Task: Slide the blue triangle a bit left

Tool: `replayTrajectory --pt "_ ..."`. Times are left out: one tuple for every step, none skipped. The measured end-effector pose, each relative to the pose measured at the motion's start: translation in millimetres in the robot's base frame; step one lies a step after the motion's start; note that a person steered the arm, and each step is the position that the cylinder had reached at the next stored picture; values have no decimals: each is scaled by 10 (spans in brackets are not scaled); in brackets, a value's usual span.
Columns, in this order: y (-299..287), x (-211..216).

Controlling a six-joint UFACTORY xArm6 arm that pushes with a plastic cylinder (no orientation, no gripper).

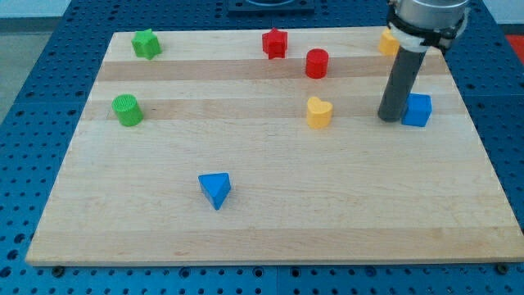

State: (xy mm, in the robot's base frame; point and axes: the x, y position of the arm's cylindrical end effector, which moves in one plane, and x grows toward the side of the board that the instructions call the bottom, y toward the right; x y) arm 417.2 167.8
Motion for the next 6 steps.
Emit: replayTrajectory --pt "-283 248" --pt "-656 513" --pt "-1017 752" --pt "-1374 964" --pt "-1713 1051" --pt "-2058 1051"
